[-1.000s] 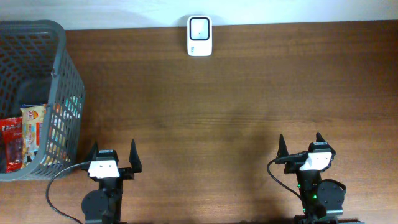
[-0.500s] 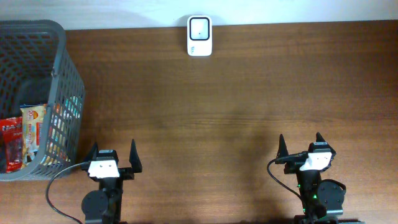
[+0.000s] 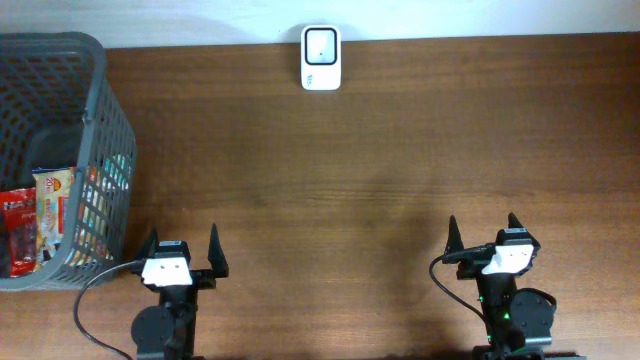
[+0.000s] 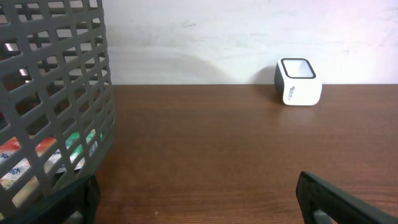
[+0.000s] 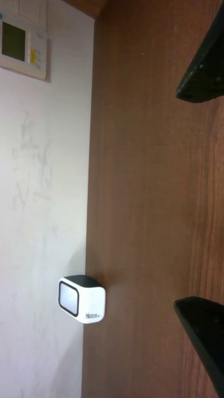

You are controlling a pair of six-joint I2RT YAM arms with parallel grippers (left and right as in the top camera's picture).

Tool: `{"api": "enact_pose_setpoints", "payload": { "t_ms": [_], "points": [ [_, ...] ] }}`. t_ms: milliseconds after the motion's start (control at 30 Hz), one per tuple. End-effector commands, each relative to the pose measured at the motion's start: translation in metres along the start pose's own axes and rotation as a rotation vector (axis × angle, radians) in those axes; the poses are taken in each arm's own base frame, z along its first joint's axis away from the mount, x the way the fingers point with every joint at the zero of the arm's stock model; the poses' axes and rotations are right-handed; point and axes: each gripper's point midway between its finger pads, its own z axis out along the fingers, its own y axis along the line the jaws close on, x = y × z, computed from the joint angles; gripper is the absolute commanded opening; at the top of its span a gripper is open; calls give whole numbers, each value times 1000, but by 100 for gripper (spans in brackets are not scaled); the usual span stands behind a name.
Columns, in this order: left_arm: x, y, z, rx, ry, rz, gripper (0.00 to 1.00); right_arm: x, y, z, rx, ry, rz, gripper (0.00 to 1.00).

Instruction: Scan the item barcode

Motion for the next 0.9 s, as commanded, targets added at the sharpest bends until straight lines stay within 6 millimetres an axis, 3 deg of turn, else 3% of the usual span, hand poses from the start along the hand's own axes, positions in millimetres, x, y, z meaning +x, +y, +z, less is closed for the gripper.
{"api": "enact_pose_setpoints", "payload": {
  "t_ms": [0,467,500,533,600,633,767,867],
  "points": [
    [2,-2,0,10,-3,16,99,4,-2,1,8,8,11,99],
    [1,-4,0,23,-5,13,99,4,-2,1,8,8,11,99],
    [-2,-14,0,81,-16,-4,99,4,-2,1,8,8,11,99],
    [-5,-37,-4,217,-24,-44,99,4,-2,1,8,8,11,99],
    [-14,-99,-32,620,-40,-80,99,4,-2,1,8,8,11,99],
    [-20,-116,-46,742,-65,-62,99,4,-2,1,8,8,11,99],
    [-38,-125,-58,818,-155,-18,99,4,-2,1,8,8,11,99],
    [-39,-125,-58,817,-160,-16,99,4,-2,1,8,8,11,99]
  ]
}}
